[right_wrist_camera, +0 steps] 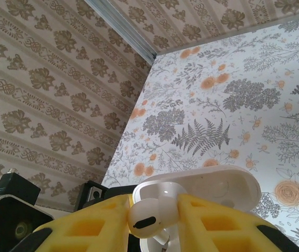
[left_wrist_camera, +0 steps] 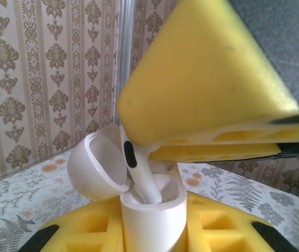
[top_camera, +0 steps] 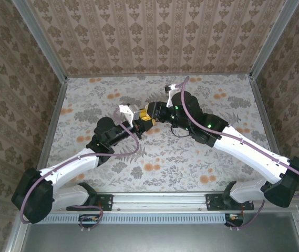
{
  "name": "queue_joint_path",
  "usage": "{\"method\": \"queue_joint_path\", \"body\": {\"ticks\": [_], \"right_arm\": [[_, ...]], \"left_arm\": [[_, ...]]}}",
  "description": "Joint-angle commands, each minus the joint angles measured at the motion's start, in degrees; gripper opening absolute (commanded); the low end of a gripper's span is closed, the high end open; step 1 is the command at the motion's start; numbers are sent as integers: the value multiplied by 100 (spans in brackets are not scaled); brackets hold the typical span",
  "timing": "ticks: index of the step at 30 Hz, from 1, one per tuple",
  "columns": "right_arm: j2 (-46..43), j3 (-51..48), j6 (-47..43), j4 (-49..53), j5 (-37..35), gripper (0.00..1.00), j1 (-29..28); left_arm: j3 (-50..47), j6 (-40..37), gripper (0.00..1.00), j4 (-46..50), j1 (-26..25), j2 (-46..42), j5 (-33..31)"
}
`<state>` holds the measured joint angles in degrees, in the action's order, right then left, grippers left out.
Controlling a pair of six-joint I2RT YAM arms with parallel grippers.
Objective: Insert the wireless bluetooth earbuds into the charging case
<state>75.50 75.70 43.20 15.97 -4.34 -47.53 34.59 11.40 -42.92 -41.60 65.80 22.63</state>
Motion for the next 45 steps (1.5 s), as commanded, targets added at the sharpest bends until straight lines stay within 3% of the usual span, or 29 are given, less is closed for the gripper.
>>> {"method": "queue_joint_path", "body": {"ticks": [1, 16, 21, 45], "right_arm": [[17, 191, -127, 185, -64, 31, -48], [43, 259, -136, 436, -120, 32, -72], [61, 303, -154, 495, -137, 37, -70], [-264, 506, -468, 120, 38, 45, -50]], "left_arm": [[88, 38, 25, -226, -25, -76, -40], [64, 10, 25, -263, -31, -94, -92], [58, -14, 26, -253, -36, -129, -88], [-14, -107, 25, -175, -40, -103, -43]]}}
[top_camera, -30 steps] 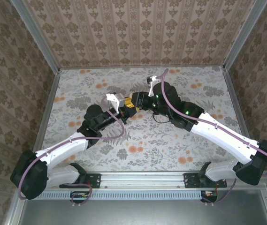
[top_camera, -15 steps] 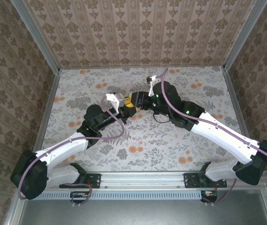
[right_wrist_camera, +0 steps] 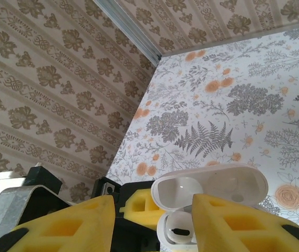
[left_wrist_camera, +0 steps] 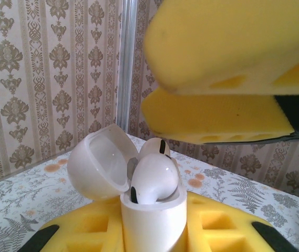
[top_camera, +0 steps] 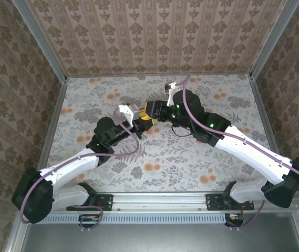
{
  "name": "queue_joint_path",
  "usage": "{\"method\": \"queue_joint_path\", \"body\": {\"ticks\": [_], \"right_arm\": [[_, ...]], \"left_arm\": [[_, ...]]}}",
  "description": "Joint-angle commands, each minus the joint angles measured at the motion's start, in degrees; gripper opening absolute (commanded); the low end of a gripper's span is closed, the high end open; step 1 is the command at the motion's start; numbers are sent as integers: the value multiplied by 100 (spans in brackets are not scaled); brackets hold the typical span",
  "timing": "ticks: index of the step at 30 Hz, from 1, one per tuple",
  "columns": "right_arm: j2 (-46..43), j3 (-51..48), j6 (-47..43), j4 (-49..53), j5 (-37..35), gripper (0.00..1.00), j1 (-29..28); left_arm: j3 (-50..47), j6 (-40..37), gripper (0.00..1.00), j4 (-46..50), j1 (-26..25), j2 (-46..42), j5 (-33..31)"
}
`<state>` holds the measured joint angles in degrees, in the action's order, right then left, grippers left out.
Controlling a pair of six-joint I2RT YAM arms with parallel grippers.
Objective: Insert the wireless bluetooth earbuds into the charging case
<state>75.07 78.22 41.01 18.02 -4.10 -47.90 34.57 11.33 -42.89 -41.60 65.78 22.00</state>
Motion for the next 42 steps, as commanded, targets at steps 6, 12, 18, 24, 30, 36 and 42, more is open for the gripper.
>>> {"method": "queue_joint_path", "body": {"ticks": [6, 12, 18, 24, 30, 36, 42], "right_arm": [[-371, 454, -464, 557, -18, 47, 403], [-107, 721, -449, 1467, 1125, 50, 1335], [294, 1027, -717, 1896, 2018, 50, 1614], [874, 1454, -978, 2468, 2574, 51, 1659], [1059, 1428, -1008, 2440, 2962, 52, 1661], [908, 1255, -1017, 2414, 3041, 52, 1687], [614, 952, -982, 2397, 3108, 52, 1713]], "left_arm": [[59, -344, 25, 113, -41, -186, 309], [179, -559, 25, 260, -41, -289, 912], [269, -656, 25, 373, -37, -320, 1107], [303, -590, 25, 290, -34, -312, 1198], [316, -571, 26, 273, -36, -311, 1177], [257, -532, 25, 242, -36, -289, 898], [200, -459, 26, 132, -39, -254, 688]]}}
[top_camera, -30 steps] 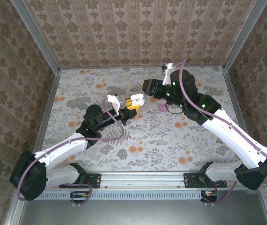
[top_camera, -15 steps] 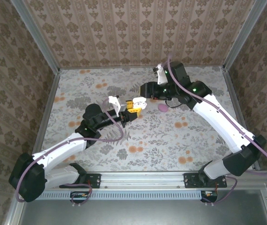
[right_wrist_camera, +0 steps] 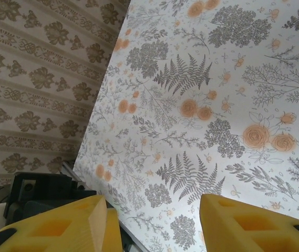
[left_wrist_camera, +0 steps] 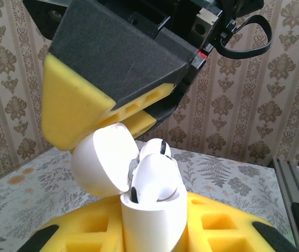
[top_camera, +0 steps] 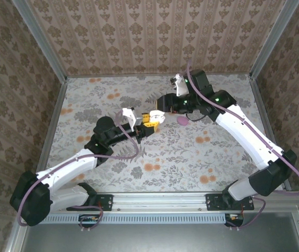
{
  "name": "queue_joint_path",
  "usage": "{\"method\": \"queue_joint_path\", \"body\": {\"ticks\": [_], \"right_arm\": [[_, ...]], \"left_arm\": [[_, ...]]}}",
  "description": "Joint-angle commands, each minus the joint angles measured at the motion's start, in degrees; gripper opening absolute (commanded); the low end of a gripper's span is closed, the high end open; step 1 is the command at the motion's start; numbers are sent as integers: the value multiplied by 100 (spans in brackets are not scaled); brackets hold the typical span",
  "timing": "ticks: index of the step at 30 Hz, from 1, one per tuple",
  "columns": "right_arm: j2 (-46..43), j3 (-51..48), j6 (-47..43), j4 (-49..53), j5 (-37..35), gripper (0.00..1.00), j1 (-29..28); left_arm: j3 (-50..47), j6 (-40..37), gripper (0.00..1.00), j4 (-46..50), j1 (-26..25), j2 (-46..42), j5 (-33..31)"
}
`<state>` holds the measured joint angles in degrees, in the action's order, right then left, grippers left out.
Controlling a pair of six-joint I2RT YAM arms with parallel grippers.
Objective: Insert the wireless bluetooth earbuds into the charging case
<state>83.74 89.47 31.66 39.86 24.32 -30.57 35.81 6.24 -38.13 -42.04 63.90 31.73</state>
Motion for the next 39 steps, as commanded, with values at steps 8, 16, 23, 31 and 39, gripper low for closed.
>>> {"method": "queue_joint_path", "body": {"ticks": [8, 16, 23, 31, 39], "right_arm": [[-612, -478, 53, 88, 249, 53, -2], [-952, -692, 33, 78, -299, 54, 104], [-1772, -1662, 314, -373, -1237, 60, 596], [-2326, -2707, 760, -709, -1132, 61, 1263], [-2341, -3081, 815, -775, -896, 61, 1509]], "left_arm": [[97, 97, 26, -313, 4, 13, -376], [149, 90, 27, -28, 5, 57, -433], [63, 488, 27, 441, 3, 445, -798], [396, 1334, 25, 1022, -6, 1672, -567], [1366, 2313, 25, 2169, -6, 3258, -263]]}}
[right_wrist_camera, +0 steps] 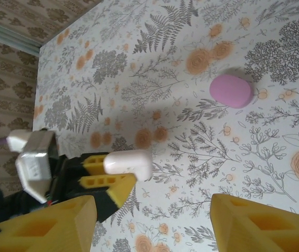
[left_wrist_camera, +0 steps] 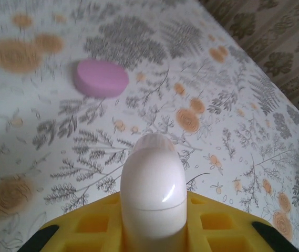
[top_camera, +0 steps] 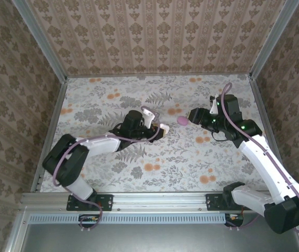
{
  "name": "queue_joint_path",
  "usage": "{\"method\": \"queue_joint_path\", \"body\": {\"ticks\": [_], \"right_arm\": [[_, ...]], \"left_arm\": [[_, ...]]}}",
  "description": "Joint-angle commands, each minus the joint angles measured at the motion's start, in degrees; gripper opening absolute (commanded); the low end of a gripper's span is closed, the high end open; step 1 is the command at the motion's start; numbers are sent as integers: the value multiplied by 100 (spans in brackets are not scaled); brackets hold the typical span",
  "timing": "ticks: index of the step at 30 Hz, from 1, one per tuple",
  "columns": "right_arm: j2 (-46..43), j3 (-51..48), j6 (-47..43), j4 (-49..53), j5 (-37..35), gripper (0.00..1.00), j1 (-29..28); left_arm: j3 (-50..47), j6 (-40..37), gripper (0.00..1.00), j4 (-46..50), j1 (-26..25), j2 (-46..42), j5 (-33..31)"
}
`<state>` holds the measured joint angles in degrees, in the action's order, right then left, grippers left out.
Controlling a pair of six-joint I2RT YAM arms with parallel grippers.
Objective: Insert the wireless bluetooth earbuds into the charging case
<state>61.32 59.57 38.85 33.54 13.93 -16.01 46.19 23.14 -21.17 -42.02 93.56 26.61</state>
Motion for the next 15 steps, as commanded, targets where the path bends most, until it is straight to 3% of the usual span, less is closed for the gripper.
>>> {"method": "queue_joint_path", "body": {"ticks": [1, 7, 15], "right_arm": [[-103, -123, 96, -155, 153, 61, 78], [-94, -288, 153, -238, 231, 62, 157], [-84, -407, 219, -260, 268, 62, 196]], "left_arm": [[444, 758, 25, 619, -5, 451, 280], [749, 1464, 26, 863, -3, 1152, 486], [994, 1383, 28, 1675, 0, 1389, 153]]}}
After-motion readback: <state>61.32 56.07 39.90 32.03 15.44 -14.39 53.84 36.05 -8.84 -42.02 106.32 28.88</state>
